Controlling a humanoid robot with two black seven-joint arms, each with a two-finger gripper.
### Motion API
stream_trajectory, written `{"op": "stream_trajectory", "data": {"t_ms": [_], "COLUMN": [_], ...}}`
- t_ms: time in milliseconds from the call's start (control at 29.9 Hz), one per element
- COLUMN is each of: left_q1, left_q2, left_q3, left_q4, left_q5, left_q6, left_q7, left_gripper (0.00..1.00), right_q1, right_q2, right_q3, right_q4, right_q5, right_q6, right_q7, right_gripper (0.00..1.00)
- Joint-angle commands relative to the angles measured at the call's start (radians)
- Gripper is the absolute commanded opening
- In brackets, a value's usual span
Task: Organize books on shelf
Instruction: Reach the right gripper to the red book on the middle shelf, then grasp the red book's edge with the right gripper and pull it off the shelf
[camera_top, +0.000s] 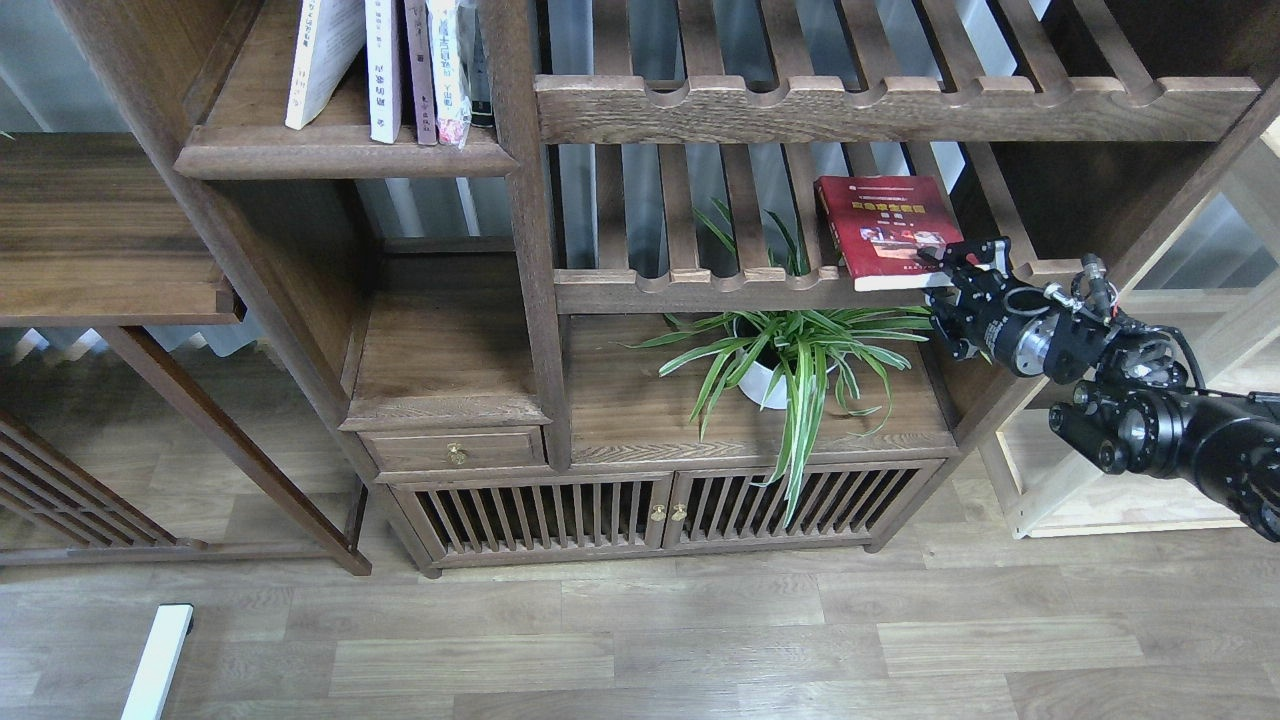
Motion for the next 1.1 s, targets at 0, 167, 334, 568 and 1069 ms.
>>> {"op": "stream_trajectory", "data": {"t_ms": [0,167,334,568,1069], "left_q1": [0.0,0.0,-0.002,-0.002,-0.002], "left_q2": [0.0,0.0,-0.006,-0.014,-0.015], "left_q3": [0.0,0.0,0.0,-0.003,-0.005], "left_q4": [0.006,0.008,0.021,0.038,0.06], "left_q5": [0.0,0.0,0.0,0.0,0.0], "left_q6": [0.0,0.0,-0.002,-0.002,-0.003], "left_q7": [0.0,-0.002,-0.003,-0.003,-0.015], "left_gripper": [0.9,0.9,0.9,0.9,0.9], "right_q1": [-0.003,-0.003,-0.004,-0.052,-0.138], "right_q2": [-0.002,-0.026,-0.12,-0.233,-0.416], "right_q3": [0.015,0.016,0.018,0.102,0.271], "right_q4": [0.004,0.071,0.223,0.347,0.59], "right_q5": [0.008,0.06,0.062,0.062,0.054], "right_q6": [0.0,0.0,0.0,0.0,0.0], "right_q7": [0.0,0.0,0.0,0.0,0.0], "right_gripper": [0.01,0.0,0.0,0.0,0.0]}}
